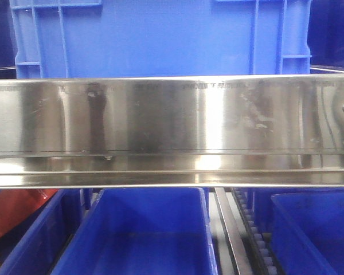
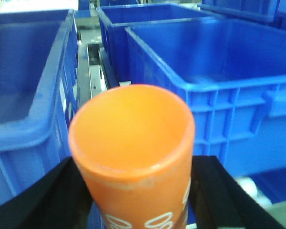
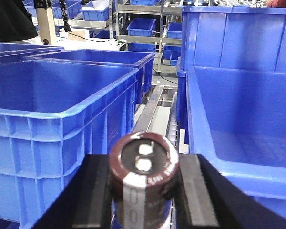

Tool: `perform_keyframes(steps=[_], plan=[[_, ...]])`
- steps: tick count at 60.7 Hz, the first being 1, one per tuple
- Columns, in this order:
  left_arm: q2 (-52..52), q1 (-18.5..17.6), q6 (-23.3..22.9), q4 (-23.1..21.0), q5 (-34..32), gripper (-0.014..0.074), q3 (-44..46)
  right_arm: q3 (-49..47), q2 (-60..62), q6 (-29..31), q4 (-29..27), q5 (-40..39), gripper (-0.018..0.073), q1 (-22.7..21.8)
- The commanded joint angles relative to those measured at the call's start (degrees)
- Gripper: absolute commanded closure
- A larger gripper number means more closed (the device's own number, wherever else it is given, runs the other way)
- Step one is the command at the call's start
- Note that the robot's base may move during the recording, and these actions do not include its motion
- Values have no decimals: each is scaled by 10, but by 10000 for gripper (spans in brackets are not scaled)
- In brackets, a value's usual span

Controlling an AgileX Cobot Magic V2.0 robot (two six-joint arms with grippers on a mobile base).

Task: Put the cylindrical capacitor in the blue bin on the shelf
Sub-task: 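Lower the orange cylinder into a blue bin with the left gripper, then open the left gripper and lift it out of the bin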

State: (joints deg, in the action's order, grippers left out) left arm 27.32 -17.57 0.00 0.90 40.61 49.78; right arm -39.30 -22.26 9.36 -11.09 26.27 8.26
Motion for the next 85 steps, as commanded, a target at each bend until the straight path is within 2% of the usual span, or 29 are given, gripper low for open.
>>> perform_keyframes(steps=[1, 6, 9, 19, 23, 38, 45, 51, 70, 76, 78, 85], plan=[[18, -3, 15, 1, -46, 708, 15, 1, 1, 2, 4, -20, 721, 0], [60, -3, 48, -6, -52, 708, 53, 1, 1, 2, 3, -23, 721, 0], [88, -3, 50, -9, -52, 708, 79, 1, 1, 2, 2, -23, 721, 0], [220, -18, 65, -62, -45, 708, 211, 1, 1, 2, 1, -23, 721, 0], [274, -37, 76, -78, -37, 708, 267, 1, 1, 2, 1, -23, 721, 0], [478, -128, 76, -79, -9, 708, 426, 1, 1, 2, -3, -23, 721, 0], [563, -161, 77, -74, -8, 708, 479, 1, 1, 2, -3, -23, 721, 5], [627, -175, 77, -72, -6, 708, 516, 1, 1, 2, -6, -25, 721, 11], [752, -176, 77, -69, -4, 702, 546, 1, 1, 2, -11, -26, 721, 17], [768, -176, 77, -69, 5, 596, 546, 1, 1, 2, -11, -26, 721, 17], [771, -176, 77, -69, 9, 521, 546, 1, 1, 2, -11, -26, 721, 17], [771, -176, 77, -69, 14, 174, 546, 1, 1, 2, -11, -26, 721, 17]])
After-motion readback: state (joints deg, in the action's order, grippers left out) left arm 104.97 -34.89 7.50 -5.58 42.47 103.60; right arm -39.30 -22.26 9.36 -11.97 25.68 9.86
